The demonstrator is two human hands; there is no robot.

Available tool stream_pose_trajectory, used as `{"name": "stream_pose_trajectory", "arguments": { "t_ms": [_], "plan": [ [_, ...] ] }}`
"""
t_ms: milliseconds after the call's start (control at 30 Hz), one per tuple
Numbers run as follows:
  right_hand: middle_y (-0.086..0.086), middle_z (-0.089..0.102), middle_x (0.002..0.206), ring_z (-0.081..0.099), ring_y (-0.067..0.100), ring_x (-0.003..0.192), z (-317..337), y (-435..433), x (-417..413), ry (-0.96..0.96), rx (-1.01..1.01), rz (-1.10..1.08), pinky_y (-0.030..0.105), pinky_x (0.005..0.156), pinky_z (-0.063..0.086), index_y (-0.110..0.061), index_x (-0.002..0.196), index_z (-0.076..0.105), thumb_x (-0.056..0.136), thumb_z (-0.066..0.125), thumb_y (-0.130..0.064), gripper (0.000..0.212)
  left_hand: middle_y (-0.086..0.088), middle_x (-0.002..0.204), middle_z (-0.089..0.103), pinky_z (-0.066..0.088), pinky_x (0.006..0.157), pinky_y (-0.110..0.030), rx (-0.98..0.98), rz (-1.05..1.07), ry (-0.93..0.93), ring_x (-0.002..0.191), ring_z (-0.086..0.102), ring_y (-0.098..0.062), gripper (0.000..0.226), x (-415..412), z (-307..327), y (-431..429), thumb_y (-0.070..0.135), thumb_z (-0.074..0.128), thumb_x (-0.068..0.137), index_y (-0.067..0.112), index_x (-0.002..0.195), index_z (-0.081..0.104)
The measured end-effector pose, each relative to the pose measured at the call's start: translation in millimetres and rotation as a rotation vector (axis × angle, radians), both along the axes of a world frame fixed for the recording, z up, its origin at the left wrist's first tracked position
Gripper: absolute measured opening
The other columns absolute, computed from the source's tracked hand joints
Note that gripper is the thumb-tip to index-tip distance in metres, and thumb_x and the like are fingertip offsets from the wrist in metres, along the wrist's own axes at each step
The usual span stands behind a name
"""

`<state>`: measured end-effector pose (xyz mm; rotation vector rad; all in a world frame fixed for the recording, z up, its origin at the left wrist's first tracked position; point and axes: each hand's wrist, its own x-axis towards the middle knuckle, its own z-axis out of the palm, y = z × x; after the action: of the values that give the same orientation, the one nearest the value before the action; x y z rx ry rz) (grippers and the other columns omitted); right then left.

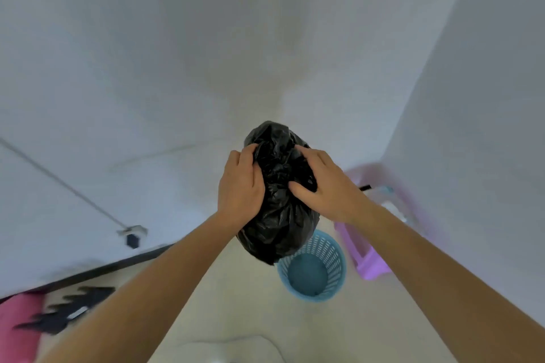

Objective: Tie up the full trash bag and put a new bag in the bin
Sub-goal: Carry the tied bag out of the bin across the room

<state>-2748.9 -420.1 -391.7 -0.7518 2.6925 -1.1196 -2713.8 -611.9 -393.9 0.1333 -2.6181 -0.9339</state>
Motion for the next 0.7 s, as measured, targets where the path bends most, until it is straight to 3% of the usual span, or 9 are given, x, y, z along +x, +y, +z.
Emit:
{"name": "stream_pose_trajectory", "arguments": {
  "t_ms": [100,233,367,533,700],
  "plan": [
    [-0.005,0.027,0.153,0.035,0.012,0.139,65.0,-42.2,19.3,0.045,-0.071,0.137,0.028,0.113,0.032,-0.034,0.155,0.020,0.087,0.054,-0.052,0.078,-0.005,0.111,0.050,0.041,0.084,-0.030,0.062,0.194,0.040,0.094,0.050,-0.017,0.039,49.4,62.9,-27.5,0.019,0.033,0.103,0.016,0.140,0.043],
    [-0.005,0.017,0.160,0.022,0.018,0.148,102.9,-121.2,64.5,0.083,-0.104,0.381,0.041,0.120,0.027,-0.041,0.156,0.011,0.091,0.045,-0.052,0.074,-0.002,0.115,0.050,0.034,0.090,-0.024,0.160,0.460,0.138,0.100,0.047,-0.010,0.037,128.5,113.9,-76.0,0.018,0.033,0.104,0.015,0.138,0.046],
    [-0.003,0.031,0.156,0.038,0.018,0.138,125.9,-213.4,124.8,0.075,-0.093,0.619,0.037,0.111,0.037,-0.050,0.152,0.008,0.094,0.042,-0.052,0.068,0.001,0.120,0.053,0.034,0.093,-0.024,0.195,0.666,0.214,0.107,0.049,-0.009,0.033,221.0,138.9,-143.4,0.018,0.033,0.104,0.017,0.133,0.048],
    [0.002,0.045,0.137,0.053,0.019,0.117,141.4,-355.8,228.7,0.138,-0.070,0.871,0.032,0.100,0.044,-0.034,0.147,0.027,0.100,0.044,-0.030,0.050,-0.001,0.110,0.056,0.044,0.089,-0.036,-0.049,0.830,0.135,0.103,0.050,-0.015,0.038,366.6,139.1,-258.4,0.033,0.034,0.103,0.019,0.136,0.047],
    [0.003,0.044,0.141,0.049,0.019,0.123,150.4,-518.2,360.1,0.165,-0.079,1.132,0.037,0.105,0.042,-0.030,0.150,0.025,0.102,0.038,-0.029,0.050,0.001,0.111,0.045,0.040,0.093,-0.030,-0.018,0.950,0.032,0.107,0.047,-0.017,0.050,530.4,143.8,-367.1,0.050,0.037,0.100,0.022,0.142,0.038]
  ]
}}
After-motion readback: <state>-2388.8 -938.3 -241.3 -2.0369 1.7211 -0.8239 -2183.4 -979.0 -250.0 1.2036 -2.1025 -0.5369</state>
